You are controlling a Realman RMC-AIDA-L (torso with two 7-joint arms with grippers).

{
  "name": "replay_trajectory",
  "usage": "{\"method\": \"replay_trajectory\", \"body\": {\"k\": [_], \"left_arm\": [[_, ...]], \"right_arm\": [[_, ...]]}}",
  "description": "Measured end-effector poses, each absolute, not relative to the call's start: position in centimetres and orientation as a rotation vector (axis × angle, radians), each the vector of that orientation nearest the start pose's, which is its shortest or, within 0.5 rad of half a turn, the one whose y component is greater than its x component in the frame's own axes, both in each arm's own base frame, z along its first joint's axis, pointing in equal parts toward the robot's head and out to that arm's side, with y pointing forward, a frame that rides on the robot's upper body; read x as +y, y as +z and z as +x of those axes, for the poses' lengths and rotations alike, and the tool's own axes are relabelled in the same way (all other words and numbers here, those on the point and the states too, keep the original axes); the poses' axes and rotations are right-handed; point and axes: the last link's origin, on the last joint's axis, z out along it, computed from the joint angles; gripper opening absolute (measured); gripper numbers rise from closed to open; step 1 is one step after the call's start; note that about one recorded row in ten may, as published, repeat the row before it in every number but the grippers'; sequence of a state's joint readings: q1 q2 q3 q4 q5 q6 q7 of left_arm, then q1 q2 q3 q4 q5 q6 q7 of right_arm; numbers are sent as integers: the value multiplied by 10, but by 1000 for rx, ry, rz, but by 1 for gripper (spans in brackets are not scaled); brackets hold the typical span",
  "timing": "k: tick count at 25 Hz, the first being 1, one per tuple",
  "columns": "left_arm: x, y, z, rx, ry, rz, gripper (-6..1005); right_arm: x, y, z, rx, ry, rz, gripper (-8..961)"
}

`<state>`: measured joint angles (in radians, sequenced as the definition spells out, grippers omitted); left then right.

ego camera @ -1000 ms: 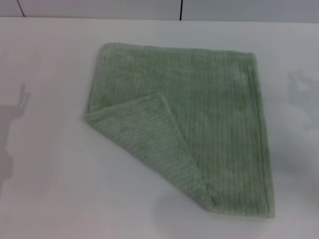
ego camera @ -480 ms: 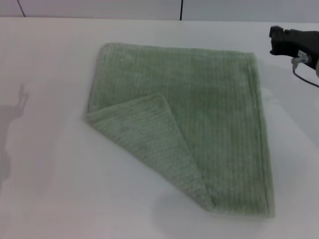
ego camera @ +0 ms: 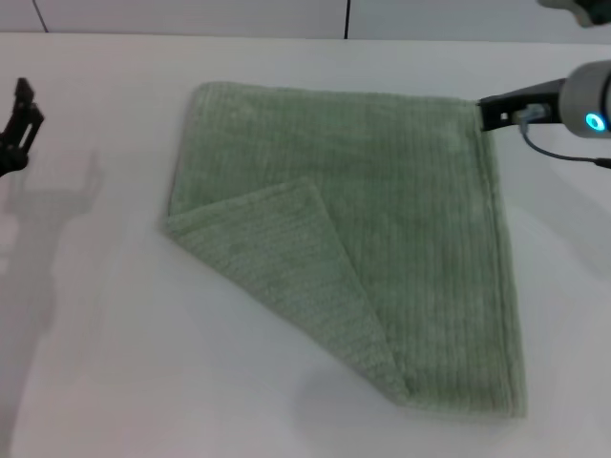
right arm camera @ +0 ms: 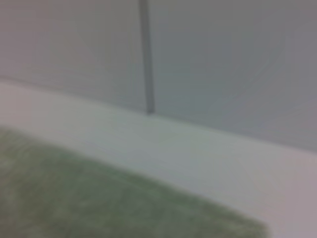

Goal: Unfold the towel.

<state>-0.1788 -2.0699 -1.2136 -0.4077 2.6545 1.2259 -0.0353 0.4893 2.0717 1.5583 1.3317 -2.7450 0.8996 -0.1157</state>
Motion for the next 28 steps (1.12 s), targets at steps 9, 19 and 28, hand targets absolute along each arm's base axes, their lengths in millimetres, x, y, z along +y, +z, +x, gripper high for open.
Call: {"method": "replay_trajectory", "body": {"k": [9,19,28], "left_arm": [[297,-1,-311,-397,-775,-1563,850],[353,-4,-202,-476,-347,-2050,849],[331,-17,-143,-390,-31,-2227,849]], "right_arm": [[409,-9,181,984,-60,-2112,-2],[413,-7,183,975,-73,-2112,0],[418,-23,189,1000,-178,-2146,-1]]}}
